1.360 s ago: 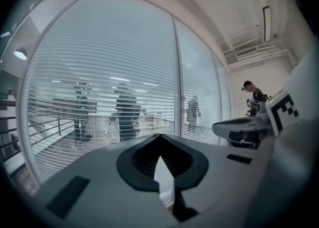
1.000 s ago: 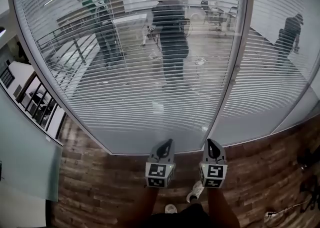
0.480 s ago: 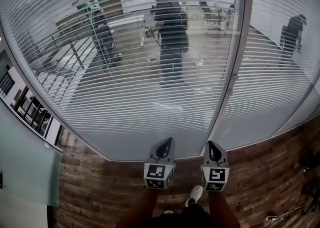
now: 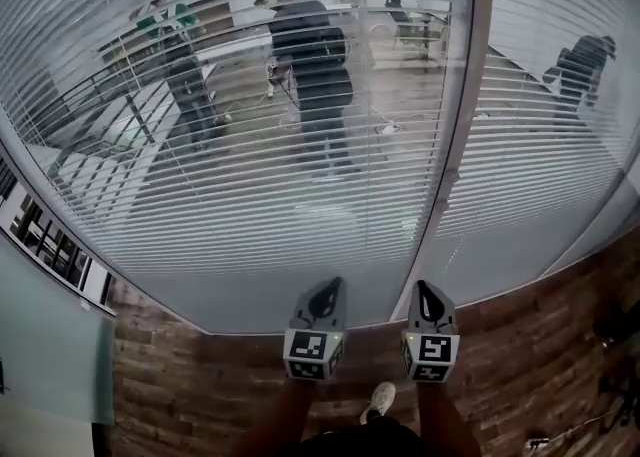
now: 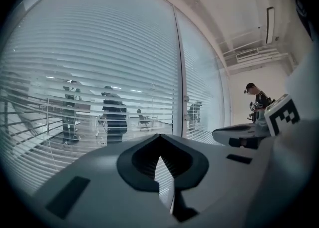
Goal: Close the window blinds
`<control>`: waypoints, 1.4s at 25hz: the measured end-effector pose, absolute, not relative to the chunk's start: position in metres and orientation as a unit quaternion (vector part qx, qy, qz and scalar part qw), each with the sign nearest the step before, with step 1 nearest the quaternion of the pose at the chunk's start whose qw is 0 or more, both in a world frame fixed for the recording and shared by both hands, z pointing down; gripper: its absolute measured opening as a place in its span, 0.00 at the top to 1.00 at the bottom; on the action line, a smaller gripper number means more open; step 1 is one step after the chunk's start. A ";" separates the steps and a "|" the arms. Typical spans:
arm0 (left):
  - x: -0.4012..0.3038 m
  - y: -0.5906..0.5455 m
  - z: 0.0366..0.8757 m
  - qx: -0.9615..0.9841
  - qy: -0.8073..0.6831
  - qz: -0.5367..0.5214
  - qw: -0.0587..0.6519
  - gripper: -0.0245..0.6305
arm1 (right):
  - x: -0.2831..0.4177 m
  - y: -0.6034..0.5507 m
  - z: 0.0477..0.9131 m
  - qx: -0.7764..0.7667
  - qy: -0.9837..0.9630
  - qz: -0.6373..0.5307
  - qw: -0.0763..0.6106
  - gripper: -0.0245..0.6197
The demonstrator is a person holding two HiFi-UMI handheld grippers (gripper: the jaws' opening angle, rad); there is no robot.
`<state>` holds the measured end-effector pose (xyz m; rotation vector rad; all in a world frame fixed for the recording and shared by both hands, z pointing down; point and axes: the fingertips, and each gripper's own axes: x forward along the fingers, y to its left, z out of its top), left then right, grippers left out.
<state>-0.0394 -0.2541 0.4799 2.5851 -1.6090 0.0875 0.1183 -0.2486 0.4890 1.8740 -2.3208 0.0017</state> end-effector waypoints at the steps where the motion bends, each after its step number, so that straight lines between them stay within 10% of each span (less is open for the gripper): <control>1: -0.035 -0.260 0.480 0.848 -0.528 0.035 0.043 0.97 | 0.121 -0.255 0.488 0.624 -0.777 0.001 0.078 0.96; 35: 0.005 -0.358 0.516 0.847 -0.525 0.088 0.010 0.97 | 0.175 -0.353 0.471 0.627 -0.776 -0.059 0.050 0.96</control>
